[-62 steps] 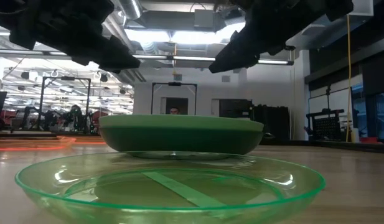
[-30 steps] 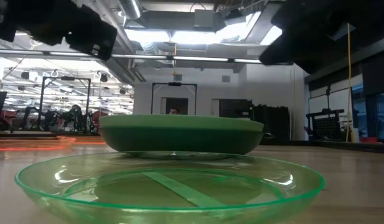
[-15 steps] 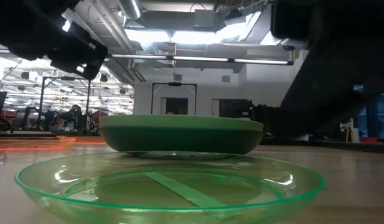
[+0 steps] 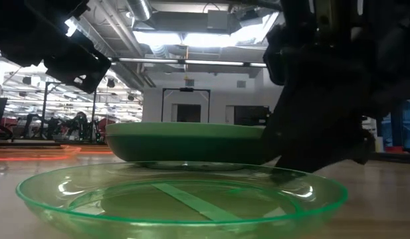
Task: Stack plastic plates
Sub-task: Stack the light green plate on the blue plate
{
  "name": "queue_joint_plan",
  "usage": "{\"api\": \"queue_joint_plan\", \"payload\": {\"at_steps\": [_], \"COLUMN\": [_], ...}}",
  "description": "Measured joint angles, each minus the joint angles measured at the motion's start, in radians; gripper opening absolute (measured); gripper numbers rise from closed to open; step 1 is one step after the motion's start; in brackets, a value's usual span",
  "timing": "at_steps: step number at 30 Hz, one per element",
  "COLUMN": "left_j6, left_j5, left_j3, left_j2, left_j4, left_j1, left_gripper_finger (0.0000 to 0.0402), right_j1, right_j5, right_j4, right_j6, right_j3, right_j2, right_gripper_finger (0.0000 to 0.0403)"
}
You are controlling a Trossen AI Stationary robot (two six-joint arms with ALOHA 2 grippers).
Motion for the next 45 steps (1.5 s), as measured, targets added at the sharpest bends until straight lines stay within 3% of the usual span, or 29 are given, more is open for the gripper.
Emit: {"api": "queue_joint_plan", "payload": {"at_steps": [5,16,24,33,40,45], "left_j6": [0.0,-0.004,-0.004,-0.004,-0.004,-0.004], "left_j5": [-0.001,0.01,0.043,0.043,0.036,0.035], "left_j3": [0.0,0.0,0.0,0.0,0.0,0.0], "left_j2": [0.0,0.0,0.0,0.0,0.0,0.0], "left_j4": [-0.002,-0.004,-0.004,-0.005,-0.004,-0.004], "left_j1": [0.0,0.0,0.0,-0.014,-0.013,-0.013], "left_gripper_finger": [0.0126,0.0126,0.0126,0.0126,0.0126,0.0126], "right_j1": [0.0,0.0,0.0,-0.023,-0.151,-0.281], "right_j5": [-0.031,0.016,0.04,0.198,0.323,0.257], "right_j4": [0.029,0.003,-0.001,0.055,0.087,0.149], "right_j6": [-0.023,-0.074,-0.121,-0.26,-0.395,-0.469], "right_j3": [0.001,0.001,-0.001,-0.001,-0.001,-0.001], "right_j2": [0.029,0.036,0.016,-0.07,-0.101,-0.102], "right_gripper_finger": [0.0157,0.001,0.0003,0.0002,0.0001,0.0001]}}
